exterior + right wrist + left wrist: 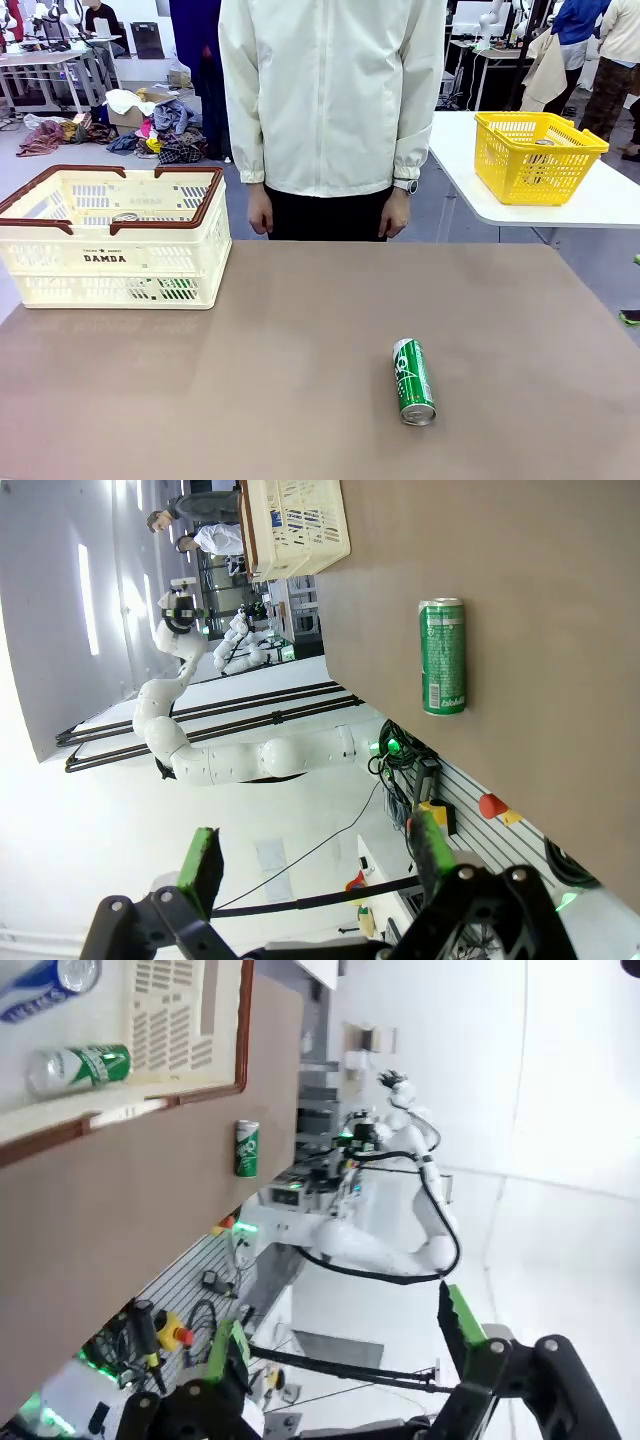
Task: Place the drinks into the Shopping basket.
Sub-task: Pick up one drink and place it into the Shopping basket.
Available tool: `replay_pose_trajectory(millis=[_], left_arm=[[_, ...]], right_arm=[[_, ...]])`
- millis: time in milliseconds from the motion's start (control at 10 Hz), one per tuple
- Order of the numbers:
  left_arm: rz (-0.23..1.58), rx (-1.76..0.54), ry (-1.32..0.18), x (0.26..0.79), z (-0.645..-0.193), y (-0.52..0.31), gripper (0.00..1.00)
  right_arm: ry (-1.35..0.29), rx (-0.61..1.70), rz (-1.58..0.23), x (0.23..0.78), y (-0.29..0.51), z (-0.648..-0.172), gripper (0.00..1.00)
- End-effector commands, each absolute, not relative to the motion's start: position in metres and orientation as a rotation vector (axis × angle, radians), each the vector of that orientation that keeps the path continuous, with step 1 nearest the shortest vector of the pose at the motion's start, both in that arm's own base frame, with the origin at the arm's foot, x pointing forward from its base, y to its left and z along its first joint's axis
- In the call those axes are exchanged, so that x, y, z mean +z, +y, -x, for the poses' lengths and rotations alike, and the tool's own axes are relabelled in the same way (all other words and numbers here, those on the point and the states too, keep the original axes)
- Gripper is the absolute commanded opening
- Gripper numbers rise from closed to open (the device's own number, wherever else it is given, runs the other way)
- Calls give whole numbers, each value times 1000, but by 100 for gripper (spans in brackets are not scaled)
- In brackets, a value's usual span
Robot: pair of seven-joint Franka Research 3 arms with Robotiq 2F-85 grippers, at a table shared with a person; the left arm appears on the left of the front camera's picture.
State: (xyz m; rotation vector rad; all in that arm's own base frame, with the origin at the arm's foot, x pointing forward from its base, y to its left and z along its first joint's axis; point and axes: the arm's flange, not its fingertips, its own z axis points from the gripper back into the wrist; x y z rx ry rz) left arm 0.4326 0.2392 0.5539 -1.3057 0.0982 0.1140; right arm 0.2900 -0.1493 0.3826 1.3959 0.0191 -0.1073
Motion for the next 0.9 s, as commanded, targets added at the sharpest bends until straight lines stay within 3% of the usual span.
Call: replay_pose_trajectory(millis=[0, 200, 300, 800], left_arm=[[1369, 107, 93, 523, -415, 221, 100], [1369, 255, 123, 513, -441, 220, 100], [1370, 150, 111, 514, -419, 236, 100], [1370, 150, 111, 514, -419, 236, 100]], right_arm=[[36, -115, -1394, 388, -151, -289, 100], [36, -115, -1394, 388, -151, -289, 100], [36, -115, -1394, 388, -151, -289, 100], [36, -115, -1394, 388, -151, -289, 100]])
